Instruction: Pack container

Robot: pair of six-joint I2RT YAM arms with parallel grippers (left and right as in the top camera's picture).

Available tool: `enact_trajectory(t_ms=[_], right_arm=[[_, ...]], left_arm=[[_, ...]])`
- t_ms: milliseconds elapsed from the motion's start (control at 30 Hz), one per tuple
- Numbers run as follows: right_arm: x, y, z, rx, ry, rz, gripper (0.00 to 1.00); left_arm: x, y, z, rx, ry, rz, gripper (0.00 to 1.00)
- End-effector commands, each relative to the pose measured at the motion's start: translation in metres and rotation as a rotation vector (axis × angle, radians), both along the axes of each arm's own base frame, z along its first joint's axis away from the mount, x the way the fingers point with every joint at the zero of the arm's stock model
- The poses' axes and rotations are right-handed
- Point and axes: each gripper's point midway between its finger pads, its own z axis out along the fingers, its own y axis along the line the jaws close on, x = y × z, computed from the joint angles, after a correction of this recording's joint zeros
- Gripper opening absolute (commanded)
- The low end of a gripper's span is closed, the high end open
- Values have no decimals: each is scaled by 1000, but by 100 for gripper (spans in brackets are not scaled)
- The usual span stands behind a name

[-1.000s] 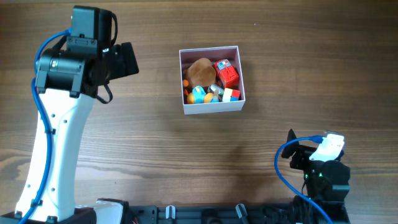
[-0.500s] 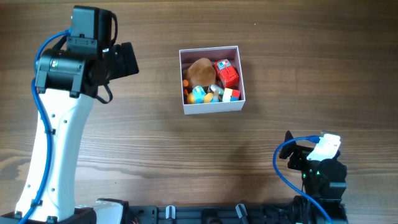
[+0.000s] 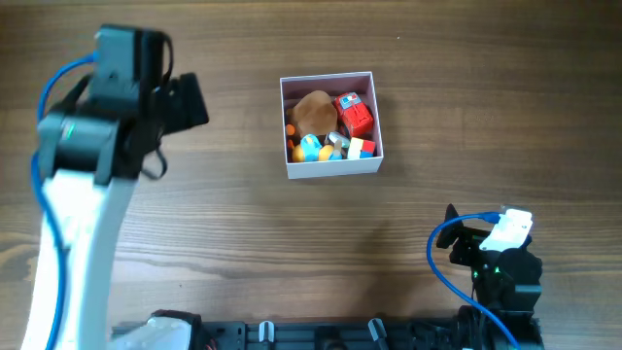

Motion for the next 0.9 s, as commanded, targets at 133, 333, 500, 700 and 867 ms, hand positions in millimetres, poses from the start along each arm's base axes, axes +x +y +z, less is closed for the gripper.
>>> enact_trajectory(t_ms=[133,333,500,700,867], right_arm=[[0,2,-1,20,-9,3,100],[0,2,-1,20,-9,3,100],[0,2,-1,20,-9,3,100],[0,2,-1,20,-9,3,100],[0,2,-1,20,-9,3,100]], left_arm=[[-58,34,24,-42,-352,97,100],[-82,26,-34,-158,-584,30,100],[-106,24,-97,-170,-603,23,100],[-106,19,-127,-195,-684,-11,100],[-104,20,-151,-196,-689,-8,100]])
